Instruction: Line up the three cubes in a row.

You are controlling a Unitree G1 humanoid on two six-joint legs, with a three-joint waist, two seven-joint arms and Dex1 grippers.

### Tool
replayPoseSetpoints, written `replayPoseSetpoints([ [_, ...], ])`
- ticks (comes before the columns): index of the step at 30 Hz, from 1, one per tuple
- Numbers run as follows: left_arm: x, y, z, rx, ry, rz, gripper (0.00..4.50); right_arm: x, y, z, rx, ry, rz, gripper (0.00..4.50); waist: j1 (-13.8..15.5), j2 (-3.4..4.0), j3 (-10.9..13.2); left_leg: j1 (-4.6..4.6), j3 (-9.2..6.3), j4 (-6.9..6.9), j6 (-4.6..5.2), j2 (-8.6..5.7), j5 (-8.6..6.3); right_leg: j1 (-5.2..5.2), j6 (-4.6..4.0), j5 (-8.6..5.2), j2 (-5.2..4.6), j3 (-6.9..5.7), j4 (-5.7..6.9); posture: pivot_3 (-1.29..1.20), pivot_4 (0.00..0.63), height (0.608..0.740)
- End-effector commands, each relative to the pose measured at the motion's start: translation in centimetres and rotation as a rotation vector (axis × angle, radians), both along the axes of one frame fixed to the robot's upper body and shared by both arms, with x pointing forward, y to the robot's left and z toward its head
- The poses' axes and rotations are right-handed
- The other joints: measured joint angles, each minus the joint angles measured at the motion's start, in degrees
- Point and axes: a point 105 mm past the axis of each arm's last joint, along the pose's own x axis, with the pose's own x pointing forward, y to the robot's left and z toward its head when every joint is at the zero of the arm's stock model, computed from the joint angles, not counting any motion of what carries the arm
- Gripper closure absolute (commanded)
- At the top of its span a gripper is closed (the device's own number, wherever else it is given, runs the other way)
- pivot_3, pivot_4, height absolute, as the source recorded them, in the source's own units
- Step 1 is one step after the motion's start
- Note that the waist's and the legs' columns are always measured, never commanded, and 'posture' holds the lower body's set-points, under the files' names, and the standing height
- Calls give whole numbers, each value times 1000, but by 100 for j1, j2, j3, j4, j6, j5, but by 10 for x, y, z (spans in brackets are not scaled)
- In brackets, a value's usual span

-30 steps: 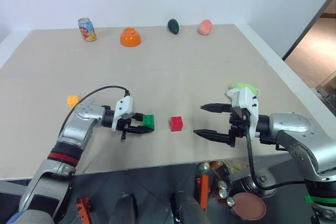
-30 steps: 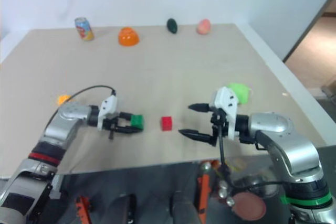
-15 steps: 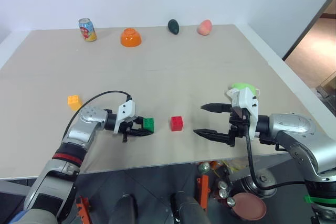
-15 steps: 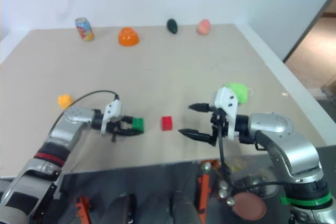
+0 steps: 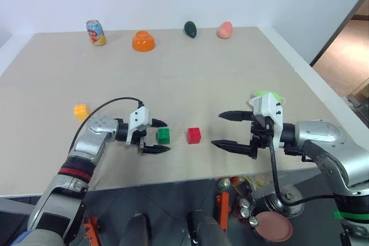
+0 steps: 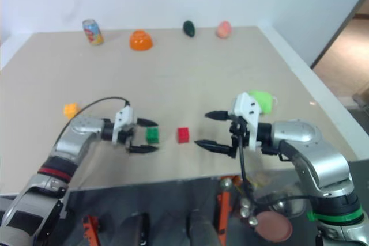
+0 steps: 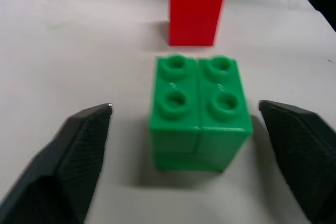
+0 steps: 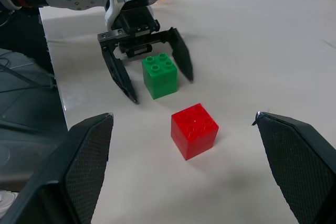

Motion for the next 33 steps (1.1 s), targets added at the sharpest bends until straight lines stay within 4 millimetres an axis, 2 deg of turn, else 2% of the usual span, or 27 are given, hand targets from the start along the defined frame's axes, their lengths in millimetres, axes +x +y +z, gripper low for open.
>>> replayPoseSetpoints([
  [1, -3, 12, 23, -29, -27, 5, 14, 0, 4, 10, -1, -43, 40, 0, -1, 0, 0, 0, 0, 0, 0, 0, 0, 0, 0, 0, 0, -1, 0, 0, 150, 738],
  [5, -13, 32, 41, -19, -23, 18, 14, 3, 8, 14, -6, -51, 78, 0, -14, 1, 1, 1, 0, -2, 0, 1, 0, -2, 0, 0, 1, 0, 1, 0, 150, 738],
  [8, -35, 50, 68, -58, 47, 16, 14, 7, 11, 20, -8, -67, 105, 0, -27, 2, 3, 0, 2, -7, 0, 4, 0, -6, -1, -1, 2, 0, 1, 0, 150, 738],
  [11, -50, 58, 96, -162, 87, 63, 14, 12, 13, 25, -7, -80, 127, 0, -10, 4, 4, 1, 1, -10, 0, 6, -1, -6, -5, -4, 0, -3, 1, 0, 150, 738],
  [13, -51, 65, 116, -279, 72, 150, 14, 18, 17, 28, -1, -101, 138, 0, 2, 4, 4, 2, 1, -8, 0, 6, -1, -3, -4, -5, -3, -6, 1, 0, 150, 738],
  [16, -46, 80, 128, -419, 21, 322, 14, 26, 28, 32, 25, -123, 139, 0, -2, 4, 4, 4, 1, -1, 1, 6, 0, 2, -3, -5, -5, -10, 1, 0, 150, 738],
  [18, -42, 95, 125, -511, -4, 493, 14, 29, 43, 31, 33, -137, 153, 0, -16, 5, 4, 6, 1, 0, 1, 6, 0, 4, -3, -4, -4, -10, 1, 0, 150, 738],
  [22, -49, 114, 94, -546, 15, 794, 14, 36, 69, 14, 11, -122, 158, 0, -45, 1, 2, 9, 5, -8, 0, 15, -1, 0, -5, 1, 2, -9, 4, 0, 150, 738],
  [26, -46, 132, 65, -398, -66, 1073, 14, 41, 82, 6, 15, -115, 175, 0, 23, -2, 1, 4, 0, -10, 0, 14, 0, -2, -7, 0, 3, -11, 6, 0, 150, 738],
  [28, -40, 140, 61, -353, -121, 1203, 14, 40, 88, 7, 27, -113, 202, 0, 31, -2, 1, 5, 2, -6, -1, 12, 0, 1, -8, 0, -1, -13, 5, 0, 150, 738],
  [33, -32, 159, 75, -439, -210, 1482, 14, 43, 92, 9, 40, -113, 226, 0, 20, -24, -11, 5, 9, 18, -1, 10, 1, 12, -4, 12, -7, -12, 4, 0, 150, 738],
])
